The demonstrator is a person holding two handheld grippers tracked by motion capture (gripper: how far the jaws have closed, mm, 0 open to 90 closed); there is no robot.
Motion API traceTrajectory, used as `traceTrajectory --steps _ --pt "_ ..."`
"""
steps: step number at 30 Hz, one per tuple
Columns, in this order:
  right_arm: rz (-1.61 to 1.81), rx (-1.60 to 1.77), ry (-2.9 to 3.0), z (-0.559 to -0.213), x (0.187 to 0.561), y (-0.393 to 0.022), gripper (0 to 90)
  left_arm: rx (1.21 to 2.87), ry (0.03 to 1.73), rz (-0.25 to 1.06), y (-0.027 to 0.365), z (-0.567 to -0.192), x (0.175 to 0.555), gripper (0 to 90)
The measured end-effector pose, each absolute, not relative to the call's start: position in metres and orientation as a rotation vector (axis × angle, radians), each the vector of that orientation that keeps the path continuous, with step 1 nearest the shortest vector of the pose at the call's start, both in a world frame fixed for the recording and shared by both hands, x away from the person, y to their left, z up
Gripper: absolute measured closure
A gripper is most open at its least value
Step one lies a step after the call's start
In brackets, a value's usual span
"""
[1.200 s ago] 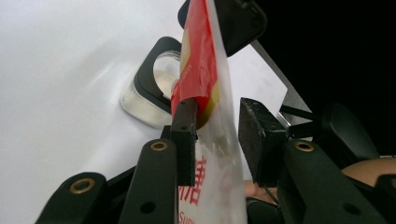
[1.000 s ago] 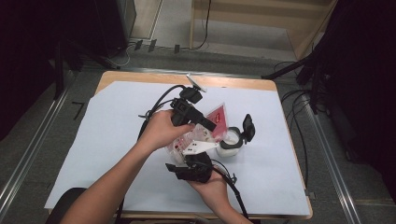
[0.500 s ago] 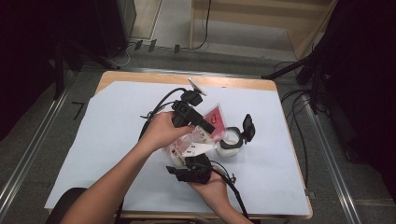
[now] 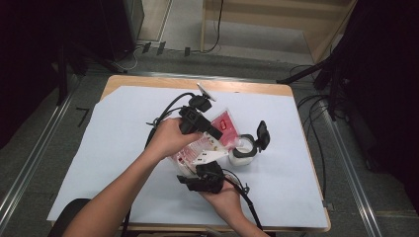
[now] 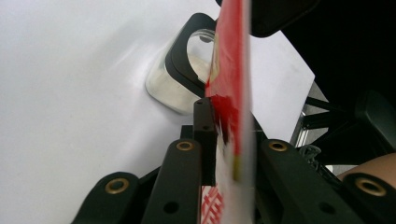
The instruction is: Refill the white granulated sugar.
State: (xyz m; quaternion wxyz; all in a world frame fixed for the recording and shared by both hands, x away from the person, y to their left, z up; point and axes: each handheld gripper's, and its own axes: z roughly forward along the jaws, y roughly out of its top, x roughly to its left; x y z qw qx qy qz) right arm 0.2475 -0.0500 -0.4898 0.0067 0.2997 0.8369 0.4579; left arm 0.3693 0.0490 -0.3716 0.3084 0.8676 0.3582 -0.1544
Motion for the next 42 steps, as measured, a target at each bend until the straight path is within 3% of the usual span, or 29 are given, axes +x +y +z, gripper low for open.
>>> traceTrajectory --steps 19,42 --pt "1.420 0.945 2.543 -0.480 0.260 -0.065 55.5 2.142 0.896 -0.380 0.078 -0.348 0.366 89.0" --pt "1.410 0.921 2.474 -0.477 0.268 -0.073 51.6 2.112 0.853 -0.345 0.118 -0.334 0.359 90.0"
